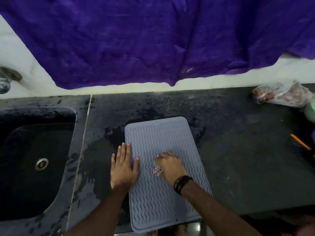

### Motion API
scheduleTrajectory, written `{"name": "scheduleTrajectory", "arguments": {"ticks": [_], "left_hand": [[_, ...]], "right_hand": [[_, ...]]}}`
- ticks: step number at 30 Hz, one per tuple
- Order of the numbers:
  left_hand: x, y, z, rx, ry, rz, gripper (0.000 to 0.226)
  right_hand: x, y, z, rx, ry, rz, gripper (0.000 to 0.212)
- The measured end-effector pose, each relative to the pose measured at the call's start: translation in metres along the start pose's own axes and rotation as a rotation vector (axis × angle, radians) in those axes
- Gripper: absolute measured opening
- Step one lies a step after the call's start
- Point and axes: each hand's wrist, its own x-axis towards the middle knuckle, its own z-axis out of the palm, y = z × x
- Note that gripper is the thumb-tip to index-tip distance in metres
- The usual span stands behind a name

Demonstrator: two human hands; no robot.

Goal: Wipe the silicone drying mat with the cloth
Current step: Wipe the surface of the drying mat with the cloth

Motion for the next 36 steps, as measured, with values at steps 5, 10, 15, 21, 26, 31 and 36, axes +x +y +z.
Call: {"name": "scheduleTrajectory", "arguments": {"ticks": [5,10,15,21,26,31,36], "left_hand": [[0.000,-0.001,0.000,0.016,0.003,0.011,0.077],[0.000,-0.004,0.005,0.026,0.009,0.018,0.074],[0.002,-0.007,0.008,0.032,0.008,0.006,0.074],[0.003,-0.008,0.008,0.031,0.014,0.007,0.074],[0.002,-0.009,0.010,0.013,0.025,0.001,0.074],[0.003,-0.008,0.010,0.019,0.025,0.002,0.074],[0.004,-0.008,0.010,0.022,0.016,-0.002,0.073]], "right_hand": [[-0.008,0.006,-0.007,-0.028,-0.093,-0.050,0.035],[0.025,0.012,-0.034,0.033,0.019,-0.050,0.030],[0.062,0.012,-0.040,-0.027,0.030,-0.027,0.044],[0.045,0.016,-0.023,-0.089,0.014,-0.074,0.047],[0.031,0.014,-0.024,-0.121,-0.058,-0.101,0.041],[0.053,0.015,-0.045,-0.053,-0.018,-0.068,0.025],[0.081,0.010,-0.047,-0.003,0.056,-0.024,0.035]]}}
